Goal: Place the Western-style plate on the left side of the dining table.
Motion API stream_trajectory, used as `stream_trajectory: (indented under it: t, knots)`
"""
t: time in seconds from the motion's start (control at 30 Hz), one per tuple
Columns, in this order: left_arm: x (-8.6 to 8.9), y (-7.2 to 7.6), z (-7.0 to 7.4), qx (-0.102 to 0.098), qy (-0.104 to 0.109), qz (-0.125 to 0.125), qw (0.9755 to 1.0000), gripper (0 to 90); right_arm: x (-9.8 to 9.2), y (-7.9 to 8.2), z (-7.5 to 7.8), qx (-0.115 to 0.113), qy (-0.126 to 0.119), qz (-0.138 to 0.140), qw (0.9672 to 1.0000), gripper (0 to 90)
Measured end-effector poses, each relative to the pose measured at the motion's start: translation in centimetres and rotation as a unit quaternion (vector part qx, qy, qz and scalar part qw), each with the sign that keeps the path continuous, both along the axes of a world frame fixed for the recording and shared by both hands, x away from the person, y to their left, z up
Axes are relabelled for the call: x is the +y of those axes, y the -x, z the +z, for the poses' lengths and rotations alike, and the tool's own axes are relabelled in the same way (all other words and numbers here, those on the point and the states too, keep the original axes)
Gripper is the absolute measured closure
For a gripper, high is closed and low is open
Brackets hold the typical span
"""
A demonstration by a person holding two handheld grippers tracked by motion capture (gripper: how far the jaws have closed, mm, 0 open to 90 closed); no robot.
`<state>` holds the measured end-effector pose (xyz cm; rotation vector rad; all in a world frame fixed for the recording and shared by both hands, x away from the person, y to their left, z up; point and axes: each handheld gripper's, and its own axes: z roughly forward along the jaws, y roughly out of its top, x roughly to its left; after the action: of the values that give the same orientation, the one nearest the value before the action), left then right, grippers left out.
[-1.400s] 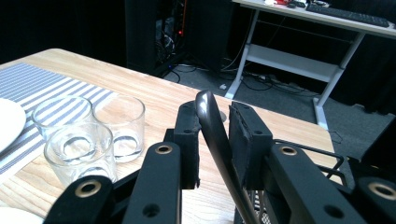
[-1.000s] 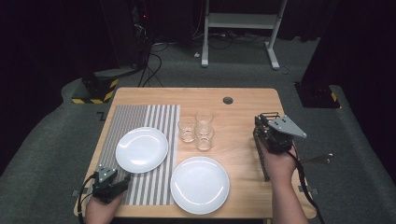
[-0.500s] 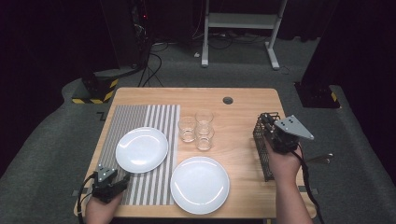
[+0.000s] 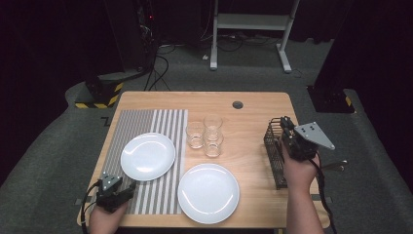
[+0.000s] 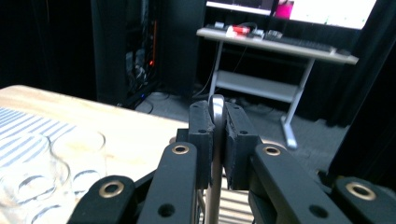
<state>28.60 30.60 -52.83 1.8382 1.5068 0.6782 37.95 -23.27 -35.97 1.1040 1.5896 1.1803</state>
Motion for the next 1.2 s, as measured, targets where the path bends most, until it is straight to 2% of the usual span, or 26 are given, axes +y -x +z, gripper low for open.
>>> stream_trajectory:
  t: [0.07,0.23,0.5,0.7,1.2]
  knots:
    - [0.0,0.0,0.0,0.0,-0.001,0.0,1.0,42.0,0.3,0.3,0.1,-0.015,0.002,-0.004,0.9999,83.1]
    - [0.0,0.0,0.0,0.0,-0.002,-0.001,1.0,41.5,0.8,0.7,0.5,-0.031,0.007,-0.008,0.9995,83.1]
    - [-0.1,0.0,0.0,-0.001,-0.003,-0.003,1.0,40.9,0.7,1.4,1.5,-0.055,-0.009,-0.005,0.9984,83.1]
    - [-0.1,0.0,0.0,0.0,-0.003,-0.002,1.0,40.9,0.7,1.8,2.1,-0.067,-0.015,-0.001,0.9977,83.1]
    - [-0.1,0.0,0.0,0.001,-0.004,-0.004,1.0,40.7,1.0,2.7,3.0,-0.093,-0.013,-0.001,0.9956,83.1]
